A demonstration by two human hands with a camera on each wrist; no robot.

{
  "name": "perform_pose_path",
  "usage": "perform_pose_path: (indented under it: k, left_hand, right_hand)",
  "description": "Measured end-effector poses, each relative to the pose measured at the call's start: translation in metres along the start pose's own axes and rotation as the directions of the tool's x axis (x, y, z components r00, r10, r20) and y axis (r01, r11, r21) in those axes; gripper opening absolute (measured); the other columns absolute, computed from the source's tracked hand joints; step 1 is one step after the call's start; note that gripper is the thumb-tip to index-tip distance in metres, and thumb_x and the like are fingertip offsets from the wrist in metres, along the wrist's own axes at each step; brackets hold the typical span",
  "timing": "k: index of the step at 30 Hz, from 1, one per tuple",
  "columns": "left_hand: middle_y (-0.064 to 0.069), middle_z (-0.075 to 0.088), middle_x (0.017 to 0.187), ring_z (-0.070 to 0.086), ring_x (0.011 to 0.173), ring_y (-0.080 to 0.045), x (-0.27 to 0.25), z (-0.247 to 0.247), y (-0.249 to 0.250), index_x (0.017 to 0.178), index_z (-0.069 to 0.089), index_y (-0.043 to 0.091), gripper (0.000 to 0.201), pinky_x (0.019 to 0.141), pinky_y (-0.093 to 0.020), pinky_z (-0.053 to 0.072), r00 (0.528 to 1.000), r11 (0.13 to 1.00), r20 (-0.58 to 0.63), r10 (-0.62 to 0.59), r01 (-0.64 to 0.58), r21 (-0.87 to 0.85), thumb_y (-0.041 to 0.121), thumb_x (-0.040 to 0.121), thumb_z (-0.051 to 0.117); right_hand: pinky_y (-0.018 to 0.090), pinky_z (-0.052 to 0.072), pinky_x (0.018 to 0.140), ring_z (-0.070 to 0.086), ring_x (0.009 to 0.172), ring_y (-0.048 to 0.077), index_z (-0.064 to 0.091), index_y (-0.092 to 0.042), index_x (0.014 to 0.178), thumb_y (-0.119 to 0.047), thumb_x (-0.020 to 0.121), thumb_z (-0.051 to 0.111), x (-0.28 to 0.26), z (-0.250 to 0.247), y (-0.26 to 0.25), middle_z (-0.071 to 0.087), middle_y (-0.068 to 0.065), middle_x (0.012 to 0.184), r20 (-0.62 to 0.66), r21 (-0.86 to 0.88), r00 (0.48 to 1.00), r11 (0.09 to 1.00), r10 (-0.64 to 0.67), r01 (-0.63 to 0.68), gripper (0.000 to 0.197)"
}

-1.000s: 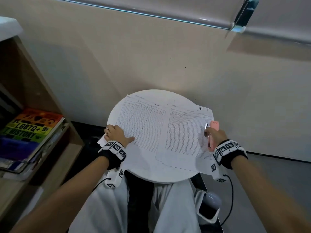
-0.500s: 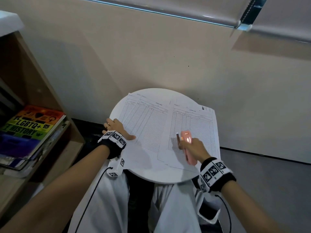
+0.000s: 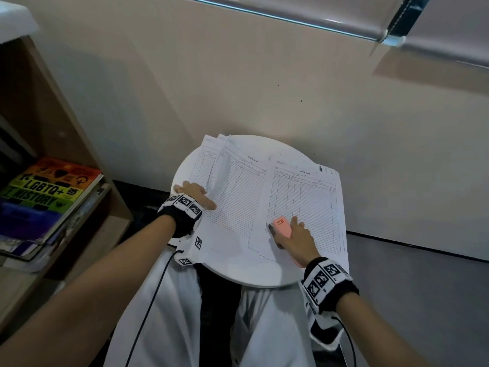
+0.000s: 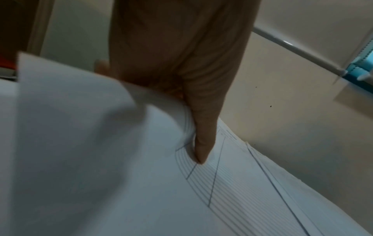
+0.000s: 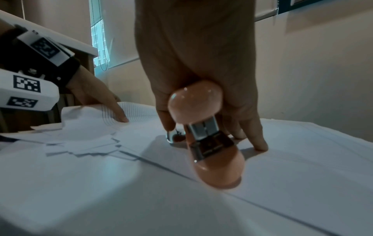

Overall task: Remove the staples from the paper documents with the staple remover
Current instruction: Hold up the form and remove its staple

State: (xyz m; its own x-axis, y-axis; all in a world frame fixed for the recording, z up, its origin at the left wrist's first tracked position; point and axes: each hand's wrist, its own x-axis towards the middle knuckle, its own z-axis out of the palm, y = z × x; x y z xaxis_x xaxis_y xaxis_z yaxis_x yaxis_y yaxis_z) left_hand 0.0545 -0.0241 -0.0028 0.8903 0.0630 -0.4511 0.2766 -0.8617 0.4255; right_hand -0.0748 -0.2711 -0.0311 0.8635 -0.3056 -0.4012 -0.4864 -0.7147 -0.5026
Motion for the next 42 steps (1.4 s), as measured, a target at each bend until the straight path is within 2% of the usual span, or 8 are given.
perform_pose_path:
  k: [3, 6, 13, 18, 27, 31, 37, 42]
  left_hand:
    - [0.000, 0.043, 0.078, 0.043, 0.079, -0.019, -0.002, 0.001, 0.004, 0.075, 0.044, 0.016, 0.042, 0.065, -0.024, 0.035, 0.994, 0.964, -0.004, 0.110, -0.108, -0.244, 0.024, 0.053, 0.078]
    - [-0.006, 0.053, 0.106, 0.051, 0.100, -0.022, -0.002, -0.001, -0.005, 0.111, 0.052, 0.009, 0.054, 0.080, -0.031, 0.041, 0.990, 0.939, -0.082, 0.114, -0.134, -0.317, 0.021, 0.069, 0.083]
    - [-0.024, 0.046, 0.125, 0.038, 0.119, -0.042, 0.003, -0.019, -0.045, 0.099, 0.069, 0.001, 0.038, 0.096, -0.043, 0.037, 0.951, 0.962, -0.275, -0.141, 0.066, -0.265, 0.035, 0.081, 0.066]
    - [-0.025, 0.066, 0.091, 0.060, 0.082, -0.032, 0.003, -0.032, -0.082, 0.085, 0.069, -0.010, 0.033, 0.069, -0.032, 0.044, 0.941, 0.884, -0.284, -0.186, 0.034, -0.467, 0.020, 0.073, 0.076]
    - [-0.016, 0.067, 0.096, 0.060, 0.090, -0.025, -0.013, -0.045, -0.101, 0.099, 0.071, 0.001, 0.033, 0.081, -0.028, 0.045, 0.918, 0.742, -0.389, -0.073, -0.211, -0.637, 0.004, 0.068, 0.081]
    - [-0.006, 0.065, 0.091, 0.064, 0.078, -0.006, -0.040, -0.060, -0.093, 0.094, 0.056, 0.016, 0.023, 0.073, -0.019, 0.050, 0.907, 0.552, -0.358, 0.224, -0.421, -0.720, -0.004, 0.084, 0.063]
    - [-0.007, 0.070, 0.110, 0.067, 0.097, -0.021, -0.084, -0.059, -0.091, 0.111, 0.043, 0.037, 0.056, 0.080, -0.036, 0.058, 0.820, 0.148, -0.352, 0.452, -0.458, -0.877, -0.015, 0.090, 0.043]
    - [0.004, 0.055, 0.124, 0.050, 0.123, -0.022, -0.094, 0.006, -0.078, 0.119, 0.058, 0.021, 0.039, 0.090, -0.017, 0.045, 0.859, 0.611, -0.170, 0.482, -0.469, -0.638, -0.004, 0.090, 0.056]
  right_hand:
    - [0.044, 0.029, 0.113, 0.031, 0.138, 0.034, 0.006, -0.004, 0.153, -0.058, 0.087, 0.056, -0.004, -0.001, -0.003, 0.023, 0.020, 0.154, -0.003, -0.003, 1.000, 1.000, -0.010, 0.010, 0.099]
    - [0.041, 0.028, 0.112, 0.028, 0.140, 0.035, 0.006, -0.006, 0.153, -0.058, 0.087, 0.056, -0.006, -0.003, -0.004, 0.019, 0.018, 0.157, -0.005, 0.016, 1.000, 1.000, -0.006, 0.006, 0.098]
    - [0.041, 0.024, 0.114, 0.019, 0.146, 0.033, 0.009, -0.005, 0.153, -0.062, 0.082, 0.057, -0.008, -0.005, -0.005, 0.013, 0.017, 0.160, 0.015, 0.014, 1.000, 1.000, 0.004, -0.004, 0.104]
    - [0.040, 0.025, 0.114, 0.017, 0.147, 0.032, 0.006, -0.006, 0.154, -0.059, 0.084, 0.059, -0.009, -0.005, -0.005, 0.013, 0.018, 0.160, 0.018, 0.040, 1.000, 0.999, 0.003, -0.004, 0.103]
    - [0.044, 0.030, 0.114, 0.026, 0.142, 0.034, 0.007, -0.008, 0.154, -0.064, 0.083, 0.056, -0.013, -0.007, -0.006, 0.019, 0.019, 0.158, 0.027, 0.057, 1.000, 0.998, 0.011, -0.012, 0.103]
    - [0.044, 0.043, 0.103, 0.045, 0.127, 0.033, 0.030, -0.009, 0.148, -0.063, 0.054, 0.054, -0.011, -0.011, -0.003, 0.041, 0.014, 0.142, 0.047, 0.125, 0.997, 0.990, 0.056, -0.061, 0.111]
    - [0.017, 0.045, 0.049, 0.054, 0.071, 0.015, 0.057, -0.006, 0.088, -0.012, 0.084, 0.062, -0.013, -0.019, -0.002, 0.058, 0.009, 0.090, 0.052, 0.367, 0.995, 0.925, 0.086, -0.100, 0.009]
    - [0.022, 0.044, 0.049, 0.055, 0.060, 0.022, 0.061, -0.003, 0.087, -0.032, 0.085, 0.061, -0.010, -0.033, 0.000, 0.060, 0.009, 0.074, 0.093, 0.440, 0.989, 0.886, 0.118, -0.147, 0.029]
